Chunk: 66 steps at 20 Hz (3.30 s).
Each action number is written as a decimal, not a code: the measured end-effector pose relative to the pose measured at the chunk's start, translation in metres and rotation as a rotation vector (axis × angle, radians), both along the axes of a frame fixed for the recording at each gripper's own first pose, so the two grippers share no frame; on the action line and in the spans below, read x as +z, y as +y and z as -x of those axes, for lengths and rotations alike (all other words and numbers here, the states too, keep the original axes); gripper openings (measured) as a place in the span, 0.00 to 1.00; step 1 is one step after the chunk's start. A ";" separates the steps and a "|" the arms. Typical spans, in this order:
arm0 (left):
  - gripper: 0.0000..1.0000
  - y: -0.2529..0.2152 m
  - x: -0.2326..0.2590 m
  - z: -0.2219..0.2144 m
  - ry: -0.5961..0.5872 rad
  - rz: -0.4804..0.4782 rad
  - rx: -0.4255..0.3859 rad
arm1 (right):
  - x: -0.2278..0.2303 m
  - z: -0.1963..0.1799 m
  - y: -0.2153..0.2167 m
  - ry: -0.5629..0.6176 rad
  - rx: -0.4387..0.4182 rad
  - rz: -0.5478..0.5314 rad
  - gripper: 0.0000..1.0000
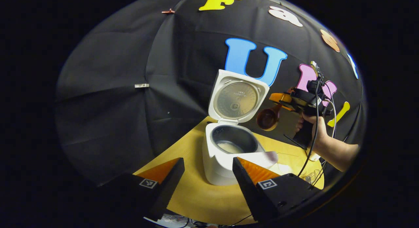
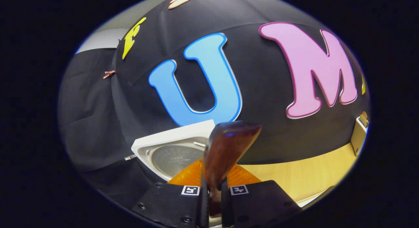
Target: Close the left gripper, press the button to open the rice cooker; take a wooden spoon from the chopstick holder with the right hand, scoop a spoonful of rice and pour it into the rice cooker, then put the wooden spoon back into the chopstick holder.
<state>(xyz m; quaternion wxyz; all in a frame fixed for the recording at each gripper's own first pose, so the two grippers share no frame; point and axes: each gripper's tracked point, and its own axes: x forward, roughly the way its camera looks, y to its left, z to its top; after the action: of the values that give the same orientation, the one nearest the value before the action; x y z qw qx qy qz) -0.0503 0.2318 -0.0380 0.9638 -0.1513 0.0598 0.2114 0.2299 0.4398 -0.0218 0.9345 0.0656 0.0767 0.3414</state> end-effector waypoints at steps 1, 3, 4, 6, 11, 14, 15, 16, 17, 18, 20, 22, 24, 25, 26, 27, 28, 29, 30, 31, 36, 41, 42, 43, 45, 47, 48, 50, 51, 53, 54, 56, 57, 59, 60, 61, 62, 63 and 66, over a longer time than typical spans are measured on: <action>0.95 -0.007 0.007 -0.005 -0.010 -0.011 -0.013 | 0.004 -0.003 -0.014 -0.003 -0.015 0.002 0.19; 0.92 -0.023 0.022 -0.015 -0.031 -0.035 -0.038 | 0.012 -0.007 -0.040 0.000 -0.052 -0.008 0.19; 0.95 -0.031 0.028 -0.021 -0.042 -0.047 -0.050 | 0.016 -0.009 -0.057 0.000 -0.075 -0.013 0.19; 0.95 -0.044 0.039 -0.032 -0.061 -0.070 -0.077 | 0.025 -0.011 -0.092 -0.007 -0.120 -0.015 0.18; 0.95 -0.081 0.055 -0.052 -0.085 -0.109 -0.144 | 0.029 -0.029 -0.191 -0.001 -0.259 -0.012 0.18; 0.95 -0.101 0.056 -0.063 -0.080 -0.113 -0.177 | 0.023 -0.034 -0.253 0.014 -0.343 -0.002 0.18; 0.95 -0.108 0.056 -0.066 -0.076 -0.115 -0.188 | 0.020 -0.035 -0.274 0.019 -0.370 0.002 0.18; 0.95 -0.114 0.054 -0.070 -0.070 -0.117 -0.197 | 0.016 -0.035 -0.296 0.026 -0.400 0.004 0.18; 0.95 -0.120 0.053 -0.072 -0.061 -0.119 -0.206 | 0.012 -0.035 -0.318 0.037 -0.429 0.005 0.18; 0.95 -0.127 0.052 -0.074 -0.056 -0.122 -0.215 | 0.008 -0.035 -0.339 0.047 -0.459 0.004 0.18; 0.95 -0.135 0.051 -0.078 -0.045 -0.136 -0.214 | 0.001 -0.034 -0.388 0.064 -0.534 0.009 0.19; 0.95 -0.142 0.049 -0.081 -0.033 -0.148 -0.208 | -0.007 -0.033 -0.423 0.084 -0.583 0.006 0.19; 0.95 -0.148 0.045 -0.084 -0.018 -0.146 -0.211 | -0.018 -0.032 -0.455 0.105 -0.624 0.009 0.19; 0.95 -0.149 0.042 -0.085 -0.011 -0.144 -0.210 | -0.024 -0.032 -0.469 0.112 -0.642 0.018 0.19; 0.95 -0.151 0.041 -0.086 -0.004 -0.140 -0.209 | -0.029 -0.032 -0.481 0.119 -0.656 0.026 0.19; 0.95 -0.153 0.040 -0.088 0.001 -0.136 -0.207 | -0.036 -0.033 -0.491 0.129 -0.667 0.031 0.19; 0.95 -0.154 0.040 -0.088 0.006 -0.130 -0.205 | -0.042 -0.033 -0.500 0.142 -0.677 0.036 0.19; 0.95 -0.156 0.039 -0.088 0.012 -0.126 -0.203 | -0.050 -0.033 -0.508 0.156 -0.686 0.042 0.19; 0.95 -0.158 0.039 -0.088 0.018 -0.123 -0.201 | -0.058 -0.033 -0.516 0.172 -0.692 0.045 0.19; 0.95 -0.160 0.039 -0.088 0.022 -0.124 -0.197 | -0.066 -0.033 -0.521 0.189 -0.696 0.045 0.19; 0.95 -0.162 0.043 -0.086 0.036 -0.154 -0.179 | -0.104 -0.032 -0.547 0.240 -0.733 0.060 0.19; 0.95 -0.169 0.037 -0.085 0.060 -0.153 -0.175 | -0.126 -0.041 -0.565 0.257 -0.760 0.084 0.19; 0.95 -0.169 0.038 -0.086 0.063 -0.153 -0.174 | -0.131 -0.043 -0.566 0.265 -0.761 0.081 0.19; 0.95 -0.169 0.037 -0.086 0.065 -0.153 -0.175 | -0.138 -0.045 -0.566 0.278 -0.761 0.080 0.19; 0.95 -0.169 0.040 -0.088 0.063 -0.151 -0.172 | -0.158 -0.044 -0.566 0.306 -0.760 0.114 0.19; 0.95 -0.164 0.050 -0.088 0.041 -0.148 -0.155 | -0.175 -0.041 -0.562 0.331 -0.755 0.133 0.19; 0.95 -0.161 0.060 -0.088 0.018 -0.152 -0.147 | -0.180 -0.040 -0.561 0.341 -0.758 0.136 0.19; 0.95 -0.147 0.074 -0.088 -0.009 -0.166 -0.122 | -0.193 -0.037 -0.562 0.364 -0.767 0.153 0.19; 0.95 -0.138 0.080 -0.088 -0.017 -0.169 -0.107 | -0.201 -0.036 -0.563 0.385 -0.772 0.166 0.19; 0.95 -0.118 0.094 -0.088 -0.042 -0.163 -0.076 | -0.199 -0.036 -0.562 0.377 -0.784 0.156 0.08; 0.95 -0.106 0.101 -0.087 -0.049 -0.158 -0.054 | -0.195 -0.035 -0.563 0.375 -0.788 0.154 0.23; 0.95 -0.080 0.113 -0.087 -0.058 -0.146 -0.010 | -0.194 -0.030 -0.563 0.390 -0.791 0.149 0.47; 0.95 -0.068 0.125 -0.089 -0.074 -0.145 0.005 | -0.190 -0.025 -0.564 0.395 -0.792 0.144 0.65; 0.95 -0.043 0.151 -0.093 -0.111 -0.166 0.032 | -0.178 -0.013 -0.564 0.379 -0.801 0.143 0.80; 0.95 -0.032 0.163 -0.096 -0.117 -0.185 0.040 | -0.171 -0.004 -0.565 0.364 -0.804 0.149 0.72; 0.95 -0.021 0.174 -0.100 -0.120 -0.208 0.049 | -0.164 0.003 -0.566 0.351 -0.809 0.156 0.98; 0.95 -0.009 0.186 -0.105 -0.123 -0.230 0.060 | -0.156 0.010 -0.569 0.338 -0.824 0.161 0.87; 0.95 0.002 0.197 -0.112 -0.128 -0.247 0.065 | -0.147 0.016 -0.571 0.326 -0.838 0.159 0.99; 0.95 0.024 0.227 -0.134 -0.161 -0.242 0.054 | -0.125 0.042 -0.575 0.300 -0.870 0.147 0.98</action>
<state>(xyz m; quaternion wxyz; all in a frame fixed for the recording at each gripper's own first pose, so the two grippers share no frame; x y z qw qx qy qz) 0.0836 0.2557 0.1894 0.9706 -0.0520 -0.0478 0.2300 0.1878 -0.1347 -0.1467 0.9716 0.0739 0.2003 -0.1020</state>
